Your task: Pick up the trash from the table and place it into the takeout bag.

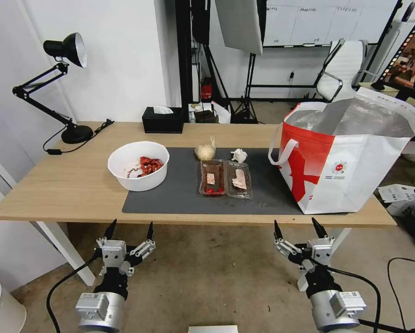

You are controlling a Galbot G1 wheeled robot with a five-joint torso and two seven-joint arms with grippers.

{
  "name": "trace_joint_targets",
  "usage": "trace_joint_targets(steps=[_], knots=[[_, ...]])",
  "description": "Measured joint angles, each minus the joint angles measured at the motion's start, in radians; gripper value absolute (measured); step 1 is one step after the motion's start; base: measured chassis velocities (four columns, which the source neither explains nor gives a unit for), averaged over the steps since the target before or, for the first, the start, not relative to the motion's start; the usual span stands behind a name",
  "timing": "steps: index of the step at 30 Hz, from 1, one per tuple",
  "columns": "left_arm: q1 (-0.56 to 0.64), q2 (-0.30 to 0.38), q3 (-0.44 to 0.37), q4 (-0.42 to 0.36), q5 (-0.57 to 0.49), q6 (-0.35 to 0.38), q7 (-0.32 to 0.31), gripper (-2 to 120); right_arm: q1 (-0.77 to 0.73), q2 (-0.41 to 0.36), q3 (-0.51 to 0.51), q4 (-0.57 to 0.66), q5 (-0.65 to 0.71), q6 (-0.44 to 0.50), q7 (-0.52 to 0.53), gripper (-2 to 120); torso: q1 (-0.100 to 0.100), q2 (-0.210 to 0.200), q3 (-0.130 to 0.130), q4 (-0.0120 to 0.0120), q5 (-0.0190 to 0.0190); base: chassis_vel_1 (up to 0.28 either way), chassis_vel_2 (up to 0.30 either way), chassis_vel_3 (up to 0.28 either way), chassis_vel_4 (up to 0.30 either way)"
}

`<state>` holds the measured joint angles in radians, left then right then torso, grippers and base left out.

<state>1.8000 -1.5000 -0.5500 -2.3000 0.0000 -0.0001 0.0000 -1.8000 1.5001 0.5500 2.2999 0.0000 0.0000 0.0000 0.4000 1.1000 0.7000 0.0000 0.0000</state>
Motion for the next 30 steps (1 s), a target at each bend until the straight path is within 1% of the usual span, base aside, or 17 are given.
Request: trace_joint_targets(steps=[27, 28, 29, 30], knots=[[-0.004, 0.004, 0.003, 0.000, -0.006, 0.004, -0.005, 100, 0.001, -0.004, 0.001, 0.000, 0.004, -0.001, 0.000, 100, 0.000, 0.000, 0.000, 0.0000, 0.0000, 0.000, 0.000, 0.000, 0.000], [-0.015, 0.017, 0.012, -0.003, -0.025, 0.020, -0.021, 100, 0.002, -0.009, 0.002, 0.000, 0.011, -0.004, 0.000, 100, 0.000, 0.000, 0.000, 0.0003, 0.0001, 0.000, 0.000, 0.000, 0.000], [-0.032, 0.036, 0.026, -0.010, -0.050, 0.039, -0.042, 100, 0.006, -0.025, 0.008, 0.001, 0.029, -0.016, 0.000, 100, 0.000, 0.000, 0.000, 0.0001, 0.0001, 0.000, 0.000, 0.000, 0.000], [-0.061, 0.069, 0.050, -0.023, -0.094, 0.074, -0.079, 100, 0.015, -0.052, 0.019, 0.006, 0.061, -0.037, 0.000, 100, 0.000, 0.000, 0.000, -0.0001, 0.0001, 0.000, 0.000, 0.000, 0.000]])
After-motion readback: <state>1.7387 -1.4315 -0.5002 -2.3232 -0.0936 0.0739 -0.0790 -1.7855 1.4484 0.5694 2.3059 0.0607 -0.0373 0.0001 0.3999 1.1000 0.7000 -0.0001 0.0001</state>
